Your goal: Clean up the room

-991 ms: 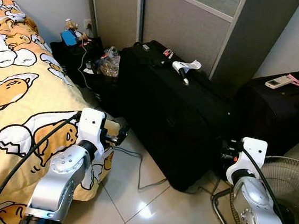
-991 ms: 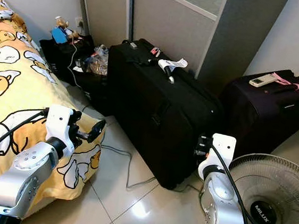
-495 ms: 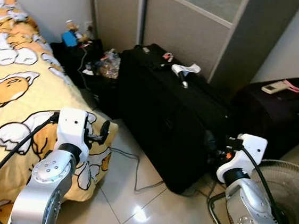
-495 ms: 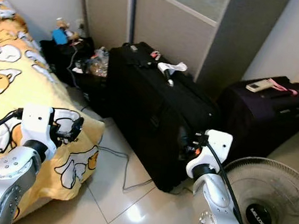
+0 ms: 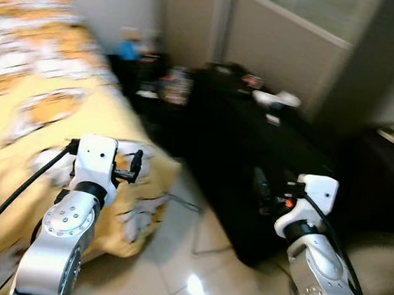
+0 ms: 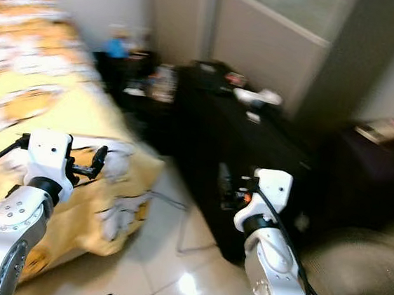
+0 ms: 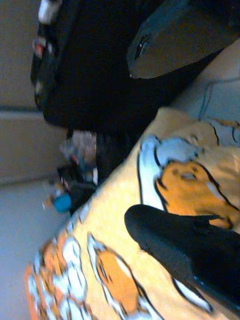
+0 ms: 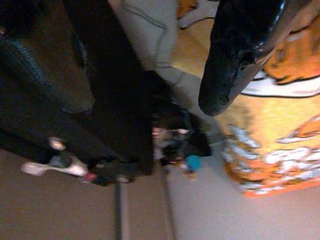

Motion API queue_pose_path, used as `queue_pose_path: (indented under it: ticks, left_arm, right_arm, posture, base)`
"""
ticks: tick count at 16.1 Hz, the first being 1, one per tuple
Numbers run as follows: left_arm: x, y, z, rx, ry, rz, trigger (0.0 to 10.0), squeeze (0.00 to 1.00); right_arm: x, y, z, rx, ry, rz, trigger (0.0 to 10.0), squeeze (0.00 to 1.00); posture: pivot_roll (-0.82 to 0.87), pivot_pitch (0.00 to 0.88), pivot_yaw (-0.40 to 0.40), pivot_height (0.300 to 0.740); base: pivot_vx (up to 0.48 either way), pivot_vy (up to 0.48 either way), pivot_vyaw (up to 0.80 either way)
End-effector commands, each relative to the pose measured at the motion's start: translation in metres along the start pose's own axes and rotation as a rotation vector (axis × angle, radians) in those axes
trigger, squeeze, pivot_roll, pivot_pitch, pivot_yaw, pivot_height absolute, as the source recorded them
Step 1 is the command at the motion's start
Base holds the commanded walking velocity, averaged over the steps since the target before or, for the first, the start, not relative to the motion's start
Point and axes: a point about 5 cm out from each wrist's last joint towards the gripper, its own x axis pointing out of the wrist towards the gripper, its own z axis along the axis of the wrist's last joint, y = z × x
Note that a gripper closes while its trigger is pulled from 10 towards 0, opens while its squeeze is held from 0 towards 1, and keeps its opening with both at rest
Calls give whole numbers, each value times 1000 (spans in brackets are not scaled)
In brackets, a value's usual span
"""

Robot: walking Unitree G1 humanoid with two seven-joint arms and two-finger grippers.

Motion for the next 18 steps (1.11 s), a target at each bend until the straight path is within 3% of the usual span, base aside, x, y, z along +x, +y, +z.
queue_pose_path:
  ticks: [1, 3, 8, 11, 13, 18]
  left_arm:
    - [-1, 1, 5, -1, -17, 8, 10000, 0]
    - [-3, 2, 5, 2, -17, 16, 10000, 0]
    - [-11, 5, 4, 4, -9, 29, 10000, 0]
    - [-13, 3, 4, 7, -8, 19, 10000, 0]
    - [-13, 3, 4, 8, -8, 16, 10000, 0]
    - [-14, 4, 5, 24, -3, 8, 10000, 0]
  right_arm:
    - [1, -1, 1, 17, 2, 17, 10000, 0]
    - [2, 5, 4, 18, -5, 103, 10000, 0]
    - [6, 8, -2, -2, 17, 107, 10000, 0]
    - [3, 14, -5, -14, 22, 172, 10000, 0]
    - [3, 15, -7, -15, 24, 169, 10000, 0]
    - [3, 8, -12, 42, 26, 71, 10000, 0]
  posture:
    - [25, 0, 6, 740]
    - [39, 0, -3, 740]
    - [83, 0, -27, 740]
    - [86, 0, -24, 740]
    - [87, 0, -24, 740]
    - [75, 0, 1, 740]
  base:
    - [259, 0, 800]
    - [268, 0, 569]
    - [287, 0, 0]
    - [343, 0, 800]
    - [371, 0, 800]
    - [371, 0, 0]
